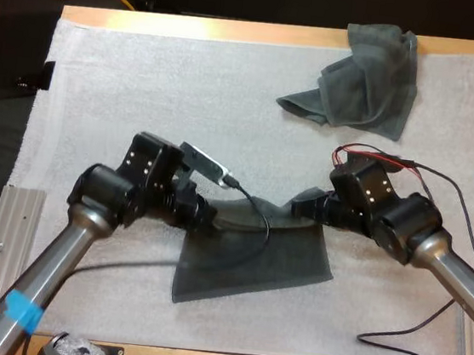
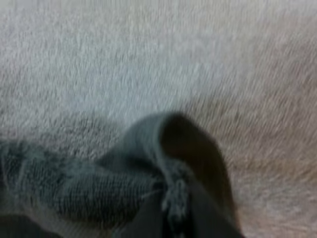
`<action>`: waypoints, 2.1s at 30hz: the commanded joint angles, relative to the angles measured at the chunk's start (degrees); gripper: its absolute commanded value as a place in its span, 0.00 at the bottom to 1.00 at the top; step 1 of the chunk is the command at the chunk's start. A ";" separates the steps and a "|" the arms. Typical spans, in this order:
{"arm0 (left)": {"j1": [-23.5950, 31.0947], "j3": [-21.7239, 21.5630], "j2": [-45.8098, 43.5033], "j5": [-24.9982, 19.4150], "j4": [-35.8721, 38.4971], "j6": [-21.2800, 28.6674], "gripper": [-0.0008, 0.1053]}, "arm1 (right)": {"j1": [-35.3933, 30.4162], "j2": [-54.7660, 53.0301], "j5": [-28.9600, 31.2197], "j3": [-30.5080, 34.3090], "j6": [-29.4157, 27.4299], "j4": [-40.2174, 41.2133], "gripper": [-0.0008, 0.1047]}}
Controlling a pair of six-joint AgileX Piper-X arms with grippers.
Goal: Pick towel from pile, fold and stack
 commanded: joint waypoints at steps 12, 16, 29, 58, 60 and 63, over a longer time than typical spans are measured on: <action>8.49 -0.01 10.02 4.14 -4.72 0.73 0.01 | -2.23 8.81 -2.72 -0.08 11.01 -9.66 0.02; 10.70 -0.01 12.11 4.14 -6.74 0.73 0.01 | -3.11 10.78 -3.22 -0.08 13.41 -12.21 0.02; 14.91 -0.01 15.84 5.84 -10.41 0.73 0.44 | -4.54 15.46 -5.63 -0.08 17.84 -21.34 0.13; 23.36 -0.01 15.91 15.87 -23.08 -19.07 0.60 | -4.97 15.03 -17.38 -0.08 10.34 -37.14 0.62; 26.36 -0.01 15.91 21.80 -24.11 -20.29 0.60 | -4.97 14.70 -18.94 -0.08 9.36 -35.22 0.62; 29.47 -0.01 15.91 28.68 -23.90 -20.28 0.60 | -4.97 13.81 -18.97 -0.08 8.13 -31.83 0.62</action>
